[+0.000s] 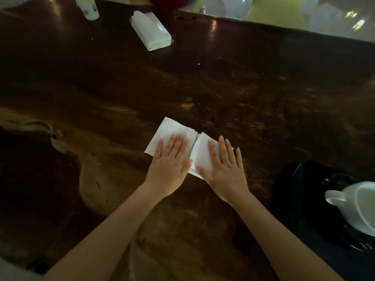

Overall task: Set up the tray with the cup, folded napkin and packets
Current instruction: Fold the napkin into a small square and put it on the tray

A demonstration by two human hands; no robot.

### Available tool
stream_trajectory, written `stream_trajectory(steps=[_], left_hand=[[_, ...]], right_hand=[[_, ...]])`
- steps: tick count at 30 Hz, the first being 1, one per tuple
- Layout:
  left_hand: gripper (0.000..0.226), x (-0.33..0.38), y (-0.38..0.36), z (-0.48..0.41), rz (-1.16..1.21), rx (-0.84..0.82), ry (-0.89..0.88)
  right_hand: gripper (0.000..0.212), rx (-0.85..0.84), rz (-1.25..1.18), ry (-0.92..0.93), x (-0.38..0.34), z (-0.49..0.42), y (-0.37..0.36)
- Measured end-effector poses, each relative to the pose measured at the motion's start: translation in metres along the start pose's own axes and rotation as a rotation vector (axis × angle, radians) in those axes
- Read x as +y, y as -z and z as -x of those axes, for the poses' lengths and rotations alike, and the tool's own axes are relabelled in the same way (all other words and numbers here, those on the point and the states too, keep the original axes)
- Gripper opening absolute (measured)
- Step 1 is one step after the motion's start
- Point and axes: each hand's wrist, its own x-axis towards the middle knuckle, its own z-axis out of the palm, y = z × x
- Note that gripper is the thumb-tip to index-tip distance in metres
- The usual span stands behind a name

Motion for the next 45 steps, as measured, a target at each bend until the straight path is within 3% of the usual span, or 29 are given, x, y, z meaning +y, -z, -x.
stream_trajectory(steps=[3, 7, 8, 12, 20, 24, 26, 29, 32, 35, 38, 41, 45], left_hand=[[0.055, 0.016, 0.0, 0.008, 0.093, 0.094, -0.015], [0.042, 0.017, -0.009, 0.011, 0.241, 0.17, -0.031], [0.044, 0.012, -0.01, 0.011, 0.259, 0.165, -0.051], [0.045, -0.001, -0.009, 0.009, 0.236, 0.098, -0.134], [0.05, -0.008, -0.01, 0.009, 0.239, 0.071, -0.219], [0.043, -0.017, 0.008, 0.004, 0.464, -0.087, -0.211], [0.045, -0.021, 0.022, 0.009, 0.731, -0.155, -0.17], [0.063, -0.019, 0.041, 0.026, 1.099, -0.107, -0.145], [0.059, -0.01, 0.047, 0.037, 1.115, -0.038, -0.083], [0.033, 0.002, 0.038, 0.037, 1.038, 0.151, 0.064], [0.013, 0.006, 0.037, 0.032, 1.14, 0.261, 0.256], [0.011, 0.005, 0.043, 0.027, 1.301, 0.278, 0.452], [0.02, 0.0, 0.046, 0.018, 1.363, 0.334, 0.443]], right_hand=[[0.076, 0.033, -0.055, -0.025, -0.008, 0.012, 0.002], [0.046, 0.276, -0.125, 0.057, -0.005, 0.038, 0.012], [0.047, 0.311, -0.093, 0.113, 0.002, 0.041, 0.013], [0.058, 0.211, 0.152, 0.372, 0.033, 0.038, 0.019], [0.018, 0.275, 0.189, 0.724, 0.052, 0.006, 0.035], [0.017, 0.226, -0.09, 0.654, 0.038, 0.001, 0.06], [0.02, 0.199, -0.255, 0.603, 0.026, -0.005, 0.072], [0.017, 0.184, -0.469, 0.484, 0.008, -0.017, 0.08], [0.016, 0.162, -0.61, 0.425, -0.01, -0.027, 0.078], [0.02, 0.092, -0.737, 0.422, -0.022, -0.035, 0.076], [0.033, -0.162, -0.811, 0.352, -0.016, -0.045, 0.076], [0.034, -0.355, -0.731, 0.294, -0.005, -0.053, 0.073], [0.02, -0.24, -0.754, 0.231, -0.006, -0.053, 0.062]])
